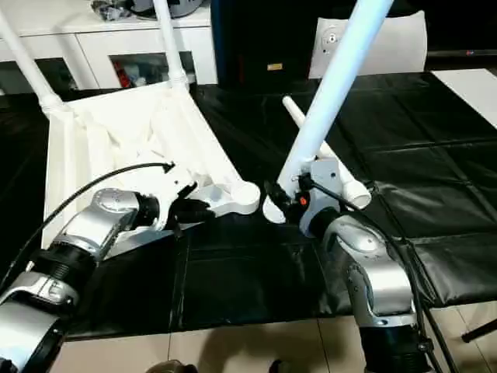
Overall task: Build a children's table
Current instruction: Insert table leg to table base
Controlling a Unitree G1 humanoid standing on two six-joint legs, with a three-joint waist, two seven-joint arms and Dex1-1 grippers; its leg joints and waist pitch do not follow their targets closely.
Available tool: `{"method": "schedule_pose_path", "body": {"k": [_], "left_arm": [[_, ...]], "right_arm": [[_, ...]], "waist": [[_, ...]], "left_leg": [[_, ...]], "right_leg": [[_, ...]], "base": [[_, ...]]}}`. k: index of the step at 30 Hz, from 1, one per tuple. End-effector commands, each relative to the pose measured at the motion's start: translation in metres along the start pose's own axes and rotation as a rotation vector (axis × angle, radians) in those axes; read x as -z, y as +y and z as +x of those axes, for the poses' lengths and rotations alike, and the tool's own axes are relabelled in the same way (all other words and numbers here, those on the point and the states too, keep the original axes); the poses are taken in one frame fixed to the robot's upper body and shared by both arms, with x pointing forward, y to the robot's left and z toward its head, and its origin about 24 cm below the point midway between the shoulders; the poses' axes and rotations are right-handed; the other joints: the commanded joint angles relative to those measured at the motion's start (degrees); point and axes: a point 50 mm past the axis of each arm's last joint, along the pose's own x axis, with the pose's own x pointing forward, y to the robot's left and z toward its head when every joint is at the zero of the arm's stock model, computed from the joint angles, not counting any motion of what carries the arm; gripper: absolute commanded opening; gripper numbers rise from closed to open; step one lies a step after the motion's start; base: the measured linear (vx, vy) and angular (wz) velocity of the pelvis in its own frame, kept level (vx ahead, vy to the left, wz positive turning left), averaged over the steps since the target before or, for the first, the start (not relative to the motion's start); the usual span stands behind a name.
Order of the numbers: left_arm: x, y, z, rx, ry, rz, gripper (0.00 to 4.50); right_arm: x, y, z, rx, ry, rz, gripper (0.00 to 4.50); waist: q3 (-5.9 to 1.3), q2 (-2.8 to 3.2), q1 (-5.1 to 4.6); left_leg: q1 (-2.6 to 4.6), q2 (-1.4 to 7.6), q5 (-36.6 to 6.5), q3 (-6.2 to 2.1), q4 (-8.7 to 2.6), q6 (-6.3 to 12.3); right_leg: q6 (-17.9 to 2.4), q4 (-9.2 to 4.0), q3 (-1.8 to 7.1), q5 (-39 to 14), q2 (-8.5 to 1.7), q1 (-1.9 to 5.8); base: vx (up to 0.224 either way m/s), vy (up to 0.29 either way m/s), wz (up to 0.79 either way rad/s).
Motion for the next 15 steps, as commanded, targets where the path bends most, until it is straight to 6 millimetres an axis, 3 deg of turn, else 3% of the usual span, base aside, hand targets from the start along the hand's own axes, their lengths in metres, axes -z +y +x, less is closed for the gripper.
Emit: {"method": "schedule_pose_path", "body": {"k": [1,4,8,11,15], "left_arm": [[0.003,0.005,-0.007,-0.019,0.027,0.017,0.46],[0.002,0.004,-0.010,0.011,0.015,0.034,0.25],[0.000,-0.001,-0.012,0.084,-0.022,0.096,0.02],[0.004,-0.014,-0.017,0.221,-0.024,0.163,0.00],[0.008,-0.019,-0.019,0.259,-0.006,0.199,0.00]], "right_arm": [[-0.007,0.003,0.004,-0.024,-0.015,-0.017,1.88],[-0.011,0.006,0.008,-0.070,-0.011,-0.023,1.88],[-0.019,0.014,0.014,-0.168,-0.019,-0.041,1.88],[-0.025,0.018,0.021,-0.237,-0.021,-0.047,1.88],[-0.025,0.019,0.025,-0.274,-0.008,-0.055,1.88]], "waist": [[-4.60,-1.42,0.37],[-4.58,-1.63,0.37],[-4.70,-1.45,0.31],[-4.92,-1.36,0.53],[-4.96,-1.37,1.24]], "left_leg": [[0.46,1.77,-9.3,-0.52,-3.52,4.22],[0.52,1.71,-9.4,-0.50,-3.50,4.11],[0.46,1.88,-8.7,-0.58,-3.52,4.38],[0.48,2.51,-6.7,-0.66,-3.62,4.70],[0.78,2.68,-6.5,-0.40,-3.62,4.55]], "right_leg": [[-2.9,-5.15,3.24,-24.3,-4.72,3.50],[-2.5,-5.26,3.22,-25.2,-4.72,3.43],[-2.7,-4.94,3.37,-23.6,-4.72,3.44],[-5.0,-3.94,3.82,-18.3,-4.79,3.39],[-7.2,-3.38,4.16,-15.8,-4.93,3.20]], "base": [[0.000,0.000,0.00],[0.000,0.000,0.00],[0.000,0.000,0.00],[0.000,0.000,0.00],[0.000,0.000,0.00]]}}
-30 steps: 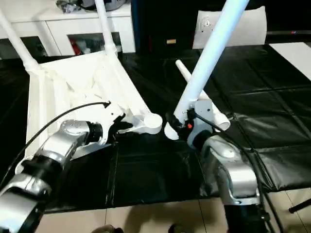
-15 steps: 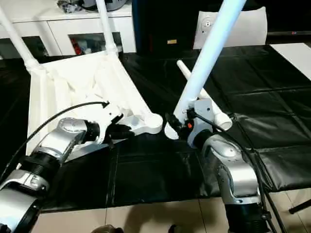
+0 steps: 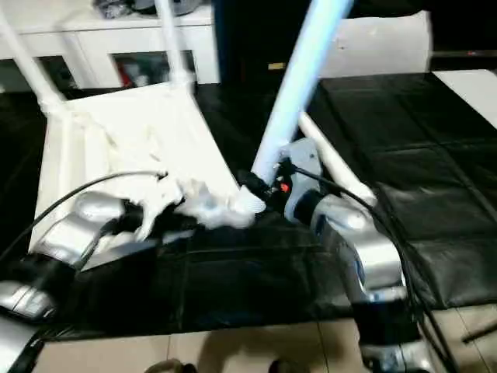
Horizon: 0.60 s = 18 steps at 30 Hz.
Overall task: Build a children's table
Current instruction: Insert table leg to table base
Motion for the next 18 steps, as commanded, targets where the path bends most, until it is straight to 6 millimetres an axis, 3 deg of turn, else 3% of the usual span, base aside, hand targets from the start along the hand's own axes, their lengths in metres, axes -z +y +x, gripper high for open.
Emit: {"method": "schedule_pose_path", "body": {"k": [1,3,8,11,18], "left_arm": [[-0.006,-0.007,0.005,0.070,-0.009,0.056,0.00],[-0.005,-0.007,0.004,0.070,-0.007,0.073,0.00],[-0.005,-0.008,0.001,0.066,-0.009,0.089,0.00],[-0.004,-0.008,-0.001,0.065,0.001,0.098,0.00],[-0.001,-0.012,-0.002,0.080,0.009,0.099,0.00]], "right_arm": [[-0.002,0.003,0.004,-0.037,-0.003,-0.008,1.88],[0.002,0.003,0.007,-0.053,0.022,-0.011,1.88],[0.011,0.007,0.011,-0.113,0.076,0.001,1.88],[0.015,0.009,0.013,-0.126,0.100,-0.002,1.88],[0.025,0.005,0.015,-0.113,0.140,-0.002,1.88]], "waist": [[-4.81,-0.92,0.19],[-4.78,-1.33,1.02],[-4.69,-1.66,1.13],[-4.68,-2.05,1.12],[-4.79,-2.06,1.23]], "left_leg": [[0.96,2.59,-7.0,-0.34,-3.56,3.98],[0.97,2.64,-7.8,-0.34,-3.71,3.23],[1.07,2.77,-9.5,-0.36,-4.03,1.80],[1.11,2.66,-9.6,-0.20,-4.05,1.70],[1.20,2.66,-9.5,-0.14,-4.02,1.56]], "right_leg": [[-7.2,-3.69,4.12,-16.5,-4.87,3.22],[-6.2,-3.74,4.10,-18.3,-5.02,3.37],[-4.6,-3.99,4.26,-21.1,-5.07,3.35],[-4.6,-4.03,4.40,-21.1,-5.04,3.29],[-5.3,-3.90,4.54,-20.2,-5.01,3.21]], "base": [[0.000,0.000,0.00],[0.000,0.000,0.00],[0.000,0.000,0.00],[0.000,0.000,0.00],[0.000,0.000,0.00]]}}
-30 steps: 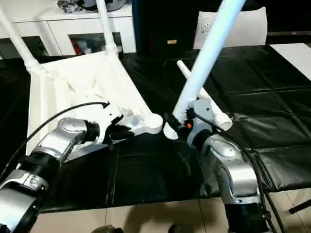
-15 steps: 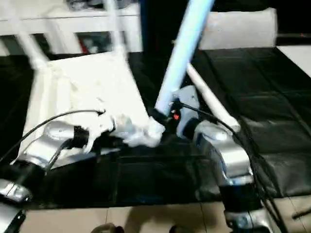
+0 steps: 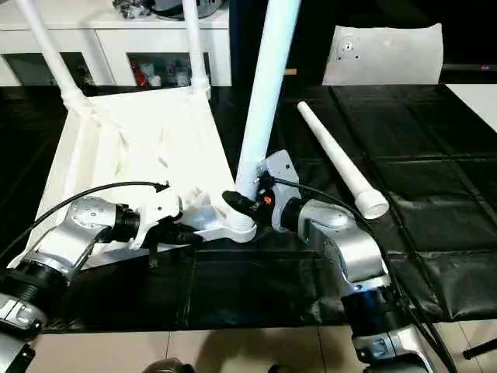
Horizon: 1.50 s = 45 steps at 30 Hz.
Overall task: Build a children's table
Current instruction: Insert table leg to table base
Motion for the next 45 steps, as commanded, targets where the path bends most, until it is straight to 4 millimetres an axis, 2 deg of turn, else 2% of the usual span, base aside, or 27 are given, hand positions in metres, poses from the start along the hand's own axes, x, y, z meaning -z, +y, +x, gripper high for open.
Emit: {"method": "schedule_pose_path", "body": {"k": [1,4,5,6,8,10,11,12,13,14,15,17,18,19,21,22,23,25,26,28,29,30,32,35,39,41,45], "left_arm": [[-0.006,-0.005,0.002,0.044,-0.016,0.045,0.00],[-0.008,-0.005,0.003,0.051,-0.018,0.053,0.00],[-0.008,-0.005,0.003,0.051,-0.018,0.053,0.00],[-0.009,-0.005,0.003,0.054,-0.019,0.055,0.00],[-0.009,-0.005,0.003,0.061,-0.015,0.062,0.00],[-0.010,-0.004,0.002,0.059,-0.014,0.065,0.00],[-0.010,-0.004,0.002,0.060,-0.017,0.062,0.00],[-0.011,-0.003,0.001,0.056,-0.020,0.059,0.00],[-0.011,-0.002,0.000,0.053,-0.020,0.058,0.00],[-0.011,-0.002,0.000,0.052,-0.020,0.058,0.00],[-0.011,-0.001,-0.001,0.043,-0.019,0.055,0.00],[-0.011,0.001,-0.002,0.033,-0.017,0.052,0.00],[-0.011,0.002,-0.002,0.030,-0.017,0.050,0.00],[-0.011,0.002,-0.002,0.028,-0.019,0.049,0.00],[-0.012,0.004,-0.003,0.015,-0.023,0.045,0.00],[-0.012,0.005,-0.003,0.012,-0.023,0.045,0.00],[-0.013,0.007,-0.003,-0.003,-0.020,0.046,0.00],[-0.013,0.008,-0.003,-0.010,-0.013,0.052,0.00],[-0.013,0.009,-0.002,-0.011,-0.011,0.054,0.00],[-0.013,0.009,-0.002,-0.011,-0.012,0.053,0.00],[-0.013,0.010,-0.002,-0.007,-0.005,0.060,0.00],[-0.013,0.010,-0.002,-0.004,-0.002,0.063,0.00],[-0.013,0.010,-0.002,-0.004,0.000,0.064,0.00],[-0.012,0.010,-0.001,0.002,0.011,0.072,0.00],[-0.013,0.010,-0.002,0.015,0.025,0.090,0.00],[-0.013,0.010,-0.002,0.029,0.031,0.104,0.00],[-0.015,0.007,-0.002,0.096,0.039,0.142,0.00]], "right_arm": [[0.004,-0.003,0.001,0.006,0.028,-0.007,1.88],[0.008,-0.003,0.003,0.006,0.035,0.001,1.88],[0.008,-0.003,0.003,0.006,0.035,0.001,1.88],[0.009,-0.004,0.004,0.007,0.035,0.005,1.88],[0.014,-0.006,0.006,0.015,0.028,0.042,1.88],[0.016,-0.008,0.007,0.023,0.002,0.099,1.88],[0.019,-0.010,0.007,0.032,-0.002,0.117,1.88],[0.024,-0.012,0.005,0.048,-0.012,0.158,1.88],[0.027,-0.014,0.005,0.058,-0.020,0.179,1.88],[0.028,-0.014,0.004,0.060,-0.022,0.184,1.88],[0.034,-0.015,0.002,0.072,-0.032,0.218,1.88],[0.045,-0.017,-0.003,0.103,-0.037,0.255,1.88],[0.050,-0.016,-0.004,0.108,-0.032,0.258,1.88],[0.054,-0.015,-0.006,0.110,-0.028,0.259,1.88],[0.064,-0.011,-0.010,0.126,-0.034,0.272,1.88],[0.064,-0.011,-0.010,0.126,-0.035,0.272,1.88],[0.068,-0.008,-0.013,0.133,-0.044,0.261,1.88],[0.071,-0.006,-0.016,0.145,-0.051,0.239,1.88],[0.071,-0.006,-0.018,0.172,-0.052,0.196,1.88],[0.071,-0.007,-0.019,0.185,-0.047,0.166,1.88],[0.070,-0.009,-0.021,0.210,-0.012,0.051,1.88],[0.070,-0.010,-0.021,0.215,0.001,0.009,1.88],[0.069,-0.010,-0.021,0.212,0.011,-0.036,1.88],[0.068,-0.006,-0.020,0.159,0.051,-0.127,1.88],[0.066,-0.002,-0.014,0.092,0.076,-0.163,1.88],[0.065,-0.001,-0.009,0.049,0.085,-0.162,1.88],[0.063,0.000,0.000,-0.064,0.119,-0.142,1.88]], "waist": [[-4.32,-0.67,-0.11],[-4.39,-0.71,-0.11],[-4.41,-0.50,-0.04],[-4.32,-0.65,-0.12],[-4.32,-0.26,-0.12],[-4.33,-0.38,-0.18],[-4.38,0.46,0.01],[-4.40,0.17,-0.23],[-4.49,0.67,-0.10],[-4.43,0.34,-0.21],[-4.52,0.72,-0.08],[-4.48,0.60,-0.10],[-4.58,1.18,0.03],[-4.49,0.72,-0.11],[-4.53,1.32,-0.01],[-4.49,1.08,-0.03],[-4.50,1.40,-0.04],[-4.53,1.28,0.07],[-4.43,1.71,-0.02],[-4.37,1.58,-0.06],[-4.26,2.13,-0.15],[-4.10,1.87,-0.40],[-3.68,1.98,-0.63],[-3.48,1.90,-0.94],[-3.74,1.92,-0.94],[-3.81,1.54,-1.02],[-3.74,1.50,-1.27]], "left_leg": [[0.77,2.66,-9.5,-0.81,-3.98,1.80],[0.78,2.67,-9.4,-0.81,-3.99,1.73],[0.81,2.65,-9.6,-0.84,-3.97,1.66],[0.81,2.62,-10.2,-0.79,-4.00,1.57],[0.86,2.62,-11.1,-0.91,-4.04,1.27],[0.92,2.63,-11.7,-0.94,-4.05,1.13],[0.98,2.70,-11.9,-1.10,-4.06,0.96],[1.01,2.77,-12.6,-1.03,-4.12,0.81],[1.07,2.74,-12.8,-1.15,-4.11,0.60],[1.00,2.74,-13.2,-1.08,-4.18,0.51],[1.07,2.71,-13.2,-1.17,-4.15,0.39],[1.09,2.70,-14.2,-1.11,-4.18,0.25],[1.10,2.67,-14.3,-1.20,-4.14,0.16],[0.96,2.65,-14.3,-1.12,-4.22,0.25],[1.04,2.69,-14.6,-1.22,-4.25,0.22],[1.13,2.71,-15.2,-1.16,-4.26,0.24],[1.14,2.63,-15.5,-1.13,-4.27,0.30],[1.08,2.55,-15.8,-1.20,-4.27,0.46],[1.16,2.57,-16.5,-1.20,-4.31,0.35],[1.18,2.47,-17.2,-1.29,-4.35,0.33],[1.40,2.36,-18.2,-1.34,-4.31,0.23],[1.54,2.30,-19.3,-1.29,-4.34,0.12],[1.82,2.15,-21.4,-1.37,-4.37,0.12],[2.72,1.94,-24.1,-1.55,-4.15,0.16],[2.38,2.27,-23.6,-1.72,-4.45,0.48],[2.14,2.26,-23.0,-1.68,-4.50,0.83],[2.04,2.11,-22.5,-1.60,-4.30,1.18]], "right_leg": [[-5.4,-4.03,3.88,-20.4,-4.96,3.20],[-5.6,-3.97,3.88,-19.8,-4.91,3.21],[-5.7,-3.94,3.86,-19.9,-4.96,3.20],[-5.7,-4.12,3.85,-20.5,-4.94,3.19],[-5.7,-4.25,3.79,-21.1,-4.99,3.20],[-5.8,-4.33,3.77,-21.6,-5.02,3.27],[-6.0,-4.17,3.78,-21.1,-5.08,3.22],[-6.1,-4.34,3.76,-20.4,-4.88,3.16],[-6.4,-4.16,3.75,-19.8,-4.97,3.25],[-6.8,-4.22,3.72,-19.2,-4.83,3.28],[-7.0,-4.04,3.70,-18.8,-4.88,3.36],[-7.3,-4.17,3.72,-18.6,-4.93,3.37],[-7.4,-4.07,3.70,-18.4,-4.98,3.42],[-7.4,-4.20,3.66,-18.1,-4.83,3.45],[-7.5,-4.11,3.65,-18.0,-4.82,3.42],[-7.5,-4.23,3.65,-18.2,-4.80,3.34],[-7.4,-4.43,3.61,-18.6,-4.74,3.36],[-7.0,-4.44,3.57,-19.7,-4.81,3.47],[-6.6,-4.71,3.53,-20.5,-4.70,3.29],[-6.2,-4.83,3.36,-22.1,-4.74,3.36],[-5.8,-5.04,3.20,-24.0,-4.68,3.20],[-5.0,-5.36,3.11,-25.7,-4.56,3.12],[-3.9,-5.90,2.84,-29.4,-4.53,3.01],[-2.0,-6.90,2.22,-34.3,-4.57,2.80],[-2.9,-6.38,2.53,-31.2,-4.58,3.02],[-3.6,-6.16,2.67,-30.0,-4.64,3.17],[-3.8,-6.14,2.63,-30.9,-4.76,3.21]], "base": [[0.000,0.000,0.00],[0.000,0.000,0.00],[0.000,0.000,0.00],[0.000,0.000,0.00],[0.000,0.000,0.00],[0.000,0.000,0.00],[0.000,0.000,0.00],[0.000,0.000,0.00],[0.000,0.000,0.00],[0.000,0.000,0.00],[0.000,0.000,0.00],[0.000,0.000,0.00],[0.000,0.000,0.00],[0.000,0.000,0.00],[0.000,0.000,0.00],[0.000,0.000,0.00],[0.000,0.000,0.00],[0.000,0.000,0.00],[0.000,0.000,0.00],[0.000,0.000,0.00],[0.000,0.000,0.00],[0.000,0.000,0.00],[0.000,0.000,0.00],[0.000,0.000,0.00],[0.000,0.000,0.00],[0.000,0.000,0.00],[0.000,0.000,0.00]]}}
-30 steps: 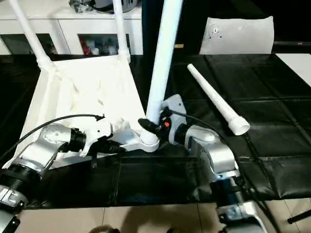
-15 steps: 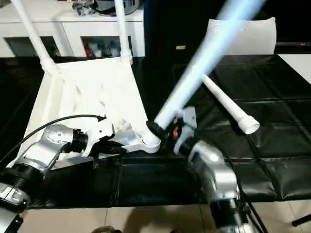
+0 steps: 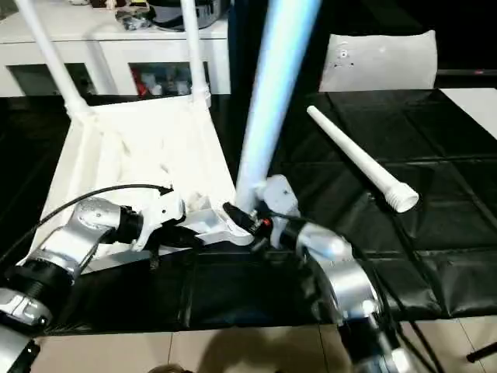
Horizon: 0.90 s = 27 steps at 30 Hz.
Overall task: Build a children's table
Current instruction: Insert table leg to table base, then rotate leg to tighten
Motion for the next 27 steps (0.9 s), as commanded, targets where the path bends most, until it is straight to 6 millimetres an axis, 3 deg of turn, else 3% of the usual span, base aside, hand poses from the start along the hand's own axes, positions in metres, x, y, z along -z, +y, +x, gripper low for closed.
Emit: {"method": "schedule_pose_path", "body": {"k": [1,8,9,11,12,22,27], "left_arm": [[-0.020,0.002,-0.005,0.072,-0.006,0.133,0.00],[-0.023,0.006,-0.006,0.120,0.032,0.181,0.00],[-0.023,0.010,-0.007,0.111,0.058,0.200,0.00],[-0.023,0.012,-0.009,0.113,0.075,0.210,0.00],[-0.024,0.014,-0.010,0.106,0.074,0.205,0.00],[-0.019,0.021,-0.016,0.058,0.082,0.172,0.00],[-0.016,0.020,-0.020,0.002,0.016,0.066,0.00]], "right_arm": [[0.036,0.004,-0.006,-0.041,0.179,0.089,1.88],[0.036,0.013,0.000,-0.207,0.214,0.105,1.88],[0.037,0.017,0.001,-0.257,0.230,0.108,1.88],[0.038,0.019,0.001,-0.272,0.236,0.102,1.88],[0.038,0.019,0.001,-0.270,0.234,0.105,1.88],[0.040,0.022,0.004,-0.208,0.206,0.124,1.88],[0.037,0.014,0.009,-0.105,0.187,0.123,1.88]], "waist": [[-3.32,0.37,-0.39],[-3.52,0.78,-0.11],[-3.31,1.24,-0.04],[-3.23,0.82,0.19],[-3.22,1.07,0.29],[-3.16,1.00,0.25],[-2.78,1.09,-0.51]], "left_leg": [[0.86,2.14,-22.1,-1.52,-4.29,1.25],[0.73,2.48,-21.3,-1.45,-4.49,1.12],[0.80,2.35,-21.8,-1.43,-4.49,1.14],[0.88,2.44,-22.0,-1.47,-4.58,0.98],[0.92,2.42,-22.1,-1.49,-4.57,0.90],[1.06,2.39,-23.3,-1.59,-4.64,0.42],[1.31,2.21,-25.8,-1.79,-4.60,-0.29]], "right_leg": [[-3.9,-5.73,2.83,-30.8,-4.82,2.02],[-6.0,-4.93,3.31,-26.6,-4.74,2.15],[-5.8,-5.12,3.22,-27.3,-4.65,1.99],[-5.4,-5.23,3.28,-27.9,-4.73,2.07],[-5.3,-5.25,3.25,-28.2,-4.75,2.06],[-5.0,-5.53,3.07,-30.2,-4.90,1.94],[-3.7,-6.15,2.42,-34.4,-4.84,1.58]], "base": [[0.000,0.000,0.00],[0.000,0.000,0.00],[0.000,0.000,0.00],[0.000,0.000,0.00],[0.000,0.000,0.00],[0.000,0.000,0.00],[0.000,0.000,0.00]]}}
